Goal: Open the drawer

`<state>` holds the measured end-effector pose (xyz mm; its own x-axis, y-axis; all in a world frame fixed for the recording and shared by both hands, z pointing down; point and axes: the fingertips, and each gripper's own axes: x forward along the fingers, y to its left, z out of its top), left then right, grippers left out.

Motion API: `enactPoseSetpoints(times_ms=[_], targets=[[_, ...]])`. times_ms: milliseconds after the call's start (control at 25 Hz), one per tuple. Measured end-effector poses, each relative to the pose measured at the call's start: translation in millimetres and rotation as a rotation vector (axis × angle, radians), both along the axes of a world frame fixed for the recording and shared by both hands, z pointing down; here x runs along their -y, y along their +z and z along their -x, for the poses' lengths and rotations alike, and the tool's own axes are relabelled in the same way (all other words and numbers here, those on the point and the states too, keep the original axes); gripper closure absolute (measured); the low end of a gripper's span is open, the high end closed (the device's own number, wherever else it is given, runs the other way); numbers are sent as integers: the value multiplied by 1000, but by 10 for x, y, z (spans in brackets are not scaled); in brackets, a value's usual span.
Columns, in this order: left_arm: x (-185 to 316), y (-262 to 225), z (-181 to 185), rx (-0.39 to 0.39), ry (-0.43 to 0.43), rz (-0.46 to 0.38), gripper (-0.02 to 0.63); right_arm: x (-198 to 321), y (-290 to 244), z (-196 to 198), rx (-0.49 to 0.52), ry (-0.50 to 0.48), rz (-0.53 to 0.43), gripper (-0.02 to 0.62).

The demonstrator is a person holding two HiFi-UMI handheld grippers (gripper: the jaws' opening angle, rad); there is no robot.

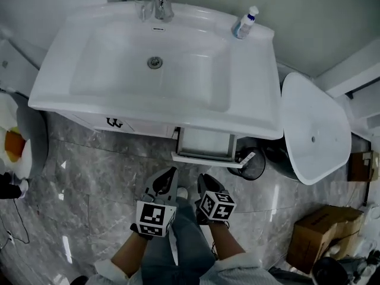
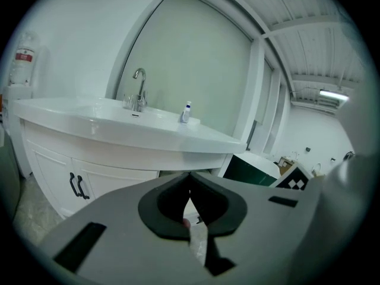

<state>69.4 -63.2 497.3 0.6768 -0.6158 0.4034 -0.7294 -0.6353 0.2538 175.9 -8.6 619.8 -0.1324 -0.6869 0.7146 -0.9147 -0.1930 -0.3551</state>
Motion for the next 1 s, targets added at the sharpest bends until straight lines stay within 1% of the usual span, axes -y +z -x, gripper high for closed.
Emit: enactPoseSetpoints(times_ms=[160,320,440,560,760,1000], targets=[[48,-366,-4,-15,2,-11,589,102,-467,87,27,-16,-36,529],[48,-783,-37,-57,7,-37,589,207,-954,123,44,-33,-103,554],[14,-1041,-6,-75,2,-50,589,255,-1360,193,66,-65,-175,568],[3,-1310,-10,-104,3,-63,589,297,-1813,270,98,-127,-254,572],[9,-1754,-66,-121,33,-120,589,357,-2536,329,146,-194,-400,572],[17,-2108,-99,-141,66,-153,589,395,-3234,366,138,-264,-552,583]])
